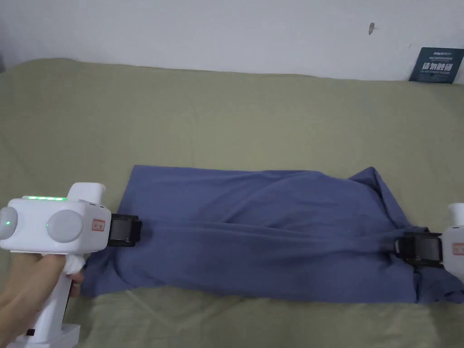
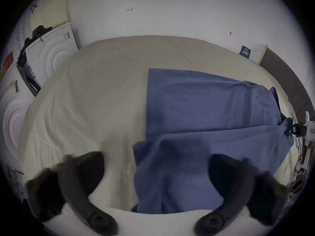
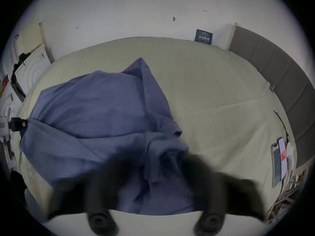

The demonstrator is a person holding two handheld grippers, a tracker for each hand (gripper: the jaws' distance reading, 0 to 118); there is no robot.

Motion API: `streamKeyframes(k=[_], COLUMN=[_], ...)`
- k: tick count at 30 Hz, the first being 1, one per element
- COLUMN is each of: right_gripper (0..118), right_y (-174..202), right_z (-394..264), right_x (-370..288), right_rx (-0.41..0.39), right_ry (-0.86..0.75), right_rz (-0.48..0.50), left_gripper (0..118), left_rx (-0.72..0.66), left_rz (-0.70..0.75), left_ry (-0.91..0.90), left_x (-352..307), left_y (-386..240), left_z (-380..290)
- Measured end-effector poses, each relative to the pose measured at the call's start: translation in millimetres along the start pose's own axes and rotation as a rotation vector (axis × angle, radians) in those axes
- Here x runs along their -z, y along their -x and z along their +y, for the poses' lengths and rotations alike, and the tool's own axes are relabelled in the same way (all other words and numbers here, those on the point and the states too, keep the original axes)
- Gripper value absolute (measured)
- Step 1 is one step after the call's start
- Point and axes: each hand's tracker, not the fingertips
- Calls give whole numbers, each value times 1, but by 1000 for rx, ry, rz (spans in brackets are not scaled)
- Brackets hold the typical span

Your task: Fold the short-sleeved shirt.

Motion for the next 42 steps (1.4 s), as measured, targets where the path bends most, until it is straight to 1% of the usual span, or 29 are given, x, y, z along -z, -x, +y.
streamKeyframes(k=[3, 4, 6, 7, 8, 9, 10, 11, 14, 15, 17, 18, 19, 23, 24, 25, 26, 27, 29, 30, 31, 32, 34, 35, 37, 38, 39, 40, 42], right_gripper=[104, 96, 56, 45, 45, 5, 0, 0, 0, 0, 0, 0, 0, 0, 0, 1, 3, 12, 87, 118, 112, 108, 111, 107, 87, 87, 42, 9, 9], right_y=[-10, -11, -17, -17, -18, -18, -25, -26, -23, -22, -22, -22, -20, -18, -17, -16, -16, -15, -16, -16, -15, -13, -9, -9, -7, -8, -9, -8, -9], right_z=[-16, -21, -34, -41, -47, -55, -55, -59, -69, -70, -71, -71, -72, -68, -68, -67, -66, -64, -57, -56, -55, -53, -50, -50, -51, -46, -49, -54, -57], right_x=[-22, -30, -40, -48, -51, -53, -53, -53, -57, -57, -56, -55, -54, -45, -43, -40, -37, -35, -25, -19, -13, -20, -2, 3, 8, 13, 12, 7, -3], right_rx=[35, 45, 46, 42, 34, 31, 50, 61, 39, 34, 44, 44, 39, 30, 26, 20, 18, 19, 34, 40, 43, 68, 41, 39, 31, 32, 56, 103, 89], right_ry=[-59, -65, -90, -126, -125, -121, -121, -90, -93, -91, -79, -76, -76, -58, -56, -56, -59, -60, -38, -18, -13, -89, -4, -1, 43, 46, 37, 29, 23], right_rz=[-19, -28, -46, -71, -91, -81, -54, -11, -44, -45, -28, -25, -24, -19, -22, -26, -31, -37, -26, -18, -21, -56, -52, -49, -61, -48, -49, -44, -35], left_gripper=[99, 84, 48, 38, 38, 7, 0, 0, 0, 12, 106, 118, 111, 108, 103, 87, 81, 77, 41, 14, 6, 6, 6, 6, 6, 6, 6, 6, 6], left_rx=[-12, -9, -15, -29, -54, -72, -91, -105, -78, -66, -52, -49, -51, -57, -63, -64, -50, -1, 28, 26, 45, 55, 47, 44, 11, 3, -2, 3, -4], left_rz=[42, 62, 76, 66, 27, 12, -34, -62, -47, -39, -28, 0, 54, 14, 5, -5, -2, 21, -24, -19, 16, -5, -9, -11, -24, -24, -26, -23, -24], left_ry=[-30, -47, -52, -57, -42, -30, 0, 9, 31, 46, 90, 63, 58, 117, 120, 116, 113, 101, 109, 104, 85, 92, 98, 98, 104, 99, 99, 97, 93], left_x=[-27, -37, -47, -54, -56, -59, -61, -63, -55, -52, -34, -34, -30, -13, -12, -14, -17, -19, -16, -19, -21, -20, -21, -20, -17, -18, -18, -20, -24], left_y=[5, 5, 10, 12, 14, 17, 19, 20, 15, 13, 10, 10, 10, -4, -7, -9, -13, -17, -17, -18, -20, -20, -22, -22, -17, -16, -16, -16, -17], left_z=[-13, -19, -27, -33, -36, -40, -44, -47, -50, -50, -51, -52, -46, -48, -49, -52, -52, -52, -50, -48, -46, -45, -47, -47, -47, -47, -47, -48, -48])
